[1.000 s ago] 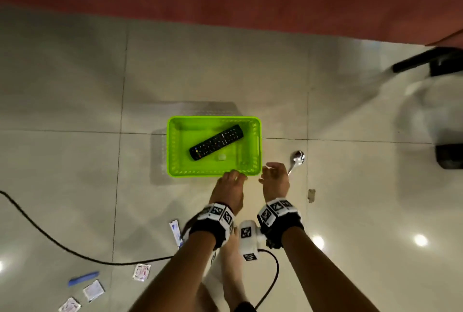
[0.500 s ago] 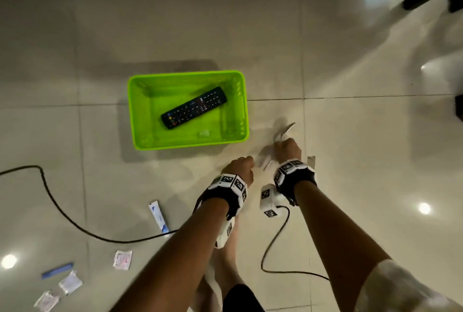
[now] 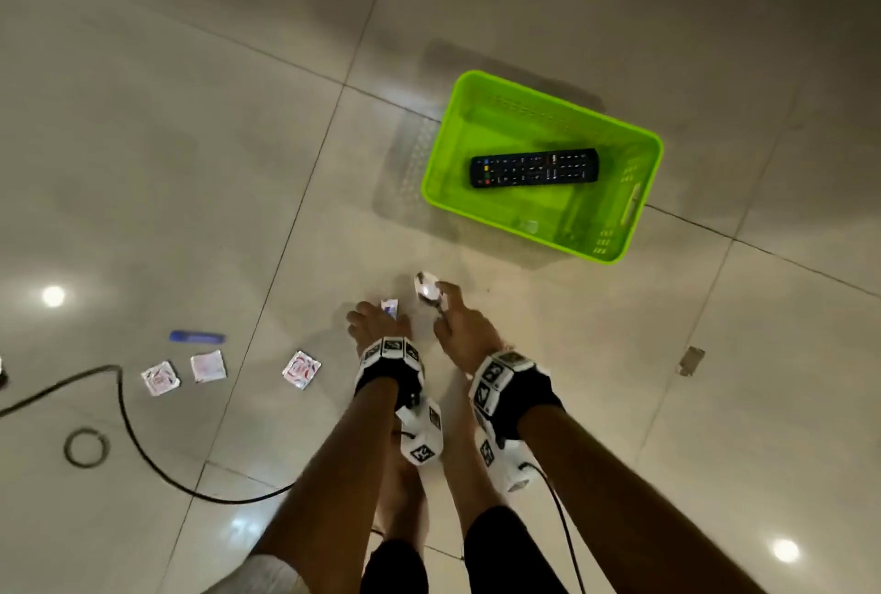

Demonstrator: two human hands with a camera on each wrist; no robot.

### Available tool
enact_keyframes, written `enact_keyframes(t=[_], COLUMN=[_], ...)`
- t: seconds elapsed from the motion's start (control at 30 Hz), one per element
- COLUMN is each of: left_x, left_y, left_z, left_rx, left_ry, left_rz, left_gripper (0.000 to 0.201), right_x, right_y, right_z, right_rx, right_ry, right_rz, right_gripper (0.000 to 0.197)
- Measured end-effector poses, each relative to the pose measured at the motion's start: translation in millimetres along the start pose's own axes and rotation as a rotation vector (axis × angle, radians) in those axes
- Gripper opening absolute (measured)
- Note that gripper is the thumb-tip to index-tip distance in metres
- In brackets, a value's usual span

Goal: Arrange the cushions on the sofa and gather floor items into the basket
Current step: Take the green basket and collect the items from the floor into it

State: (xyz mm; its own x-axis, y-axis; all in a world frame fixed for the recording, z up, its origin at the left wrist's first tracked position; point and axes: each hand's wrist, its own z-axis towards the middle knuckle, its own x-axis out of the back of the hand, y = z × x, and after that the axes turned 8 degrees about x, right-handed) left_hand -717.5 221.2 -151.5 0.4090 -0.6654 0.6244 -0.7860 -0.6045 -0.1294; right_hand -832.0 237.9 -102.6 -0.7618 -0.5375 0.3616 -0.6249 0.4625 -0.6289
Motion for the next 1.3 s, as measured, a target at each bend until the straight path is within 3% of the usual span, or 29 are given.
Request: enact_keyframes(t=[0.17, 0.27, 0.3, 0.4, 0.53, 0.67, 0.8, 0.97, 1.07, 1.2, 1.3], left_x=[3, 7, 21, 25, 41, 38, 28, 30, 48, 65, 79], left_y=[-14, -28, -45, -67, -126, -154, -160, -160, -140, -73, -15], left_z=[6, -4, 0, -6, 16, 41, 61, 61, 47, 4, -23], left_rx=[-0.060, -0.088, -0.040, 0.028, 0.221, 0.265, 0.265, 0.274, 0.220, -0.066, -0.218], left_ry=[-0.073, -0.090, -0.093, -0.092, 0.024, 0.032, 0.025, 0.009, 0.000, -0.072, -0.127], left_rz=[-0.125, -0.160, -0.252, -0.347, -0.653, -0.687, -0.694, -0.667, -0.709, -0.831, -1.011], left_gripper=[0.045, 0.047, 0.049, 0.042, 0.028, 0.041, 0.042, 0.029, 0.025, 0.041, 0.034], right_x=[2, -3, -10, -23, -62, -89, -96, -80, -51, 18, 79], right_y=[-15, -27, -51, -51, -80, -85, -77, -75, -87, -82, -68], right_z=[22, 12, 16, 14, 33, 56, 78, 73, 59, 43, 41], right_rx=[0.055, 0.065, 0.113, 0.112, 0.134, 0.140, 0.146, 0.118, 0.140, 0.147, 0.033], right_ry=[0.095, 0.110, 0.040, -0.078, -0.193, -0.231, -0.240, -0.162, -0.013, 0.366, 0.560], right_rz=[-0.114, -0.139, -0.191, -0.248, -0.308, -0.286, -0.351, -0.236, -0.112, -0.066, -0.162], right_gripper=[0.038, 0.033, 0.034, 0.033, 0.021, 0.019, 0.021, 0.021, 0.023, 0.027, 0.033])
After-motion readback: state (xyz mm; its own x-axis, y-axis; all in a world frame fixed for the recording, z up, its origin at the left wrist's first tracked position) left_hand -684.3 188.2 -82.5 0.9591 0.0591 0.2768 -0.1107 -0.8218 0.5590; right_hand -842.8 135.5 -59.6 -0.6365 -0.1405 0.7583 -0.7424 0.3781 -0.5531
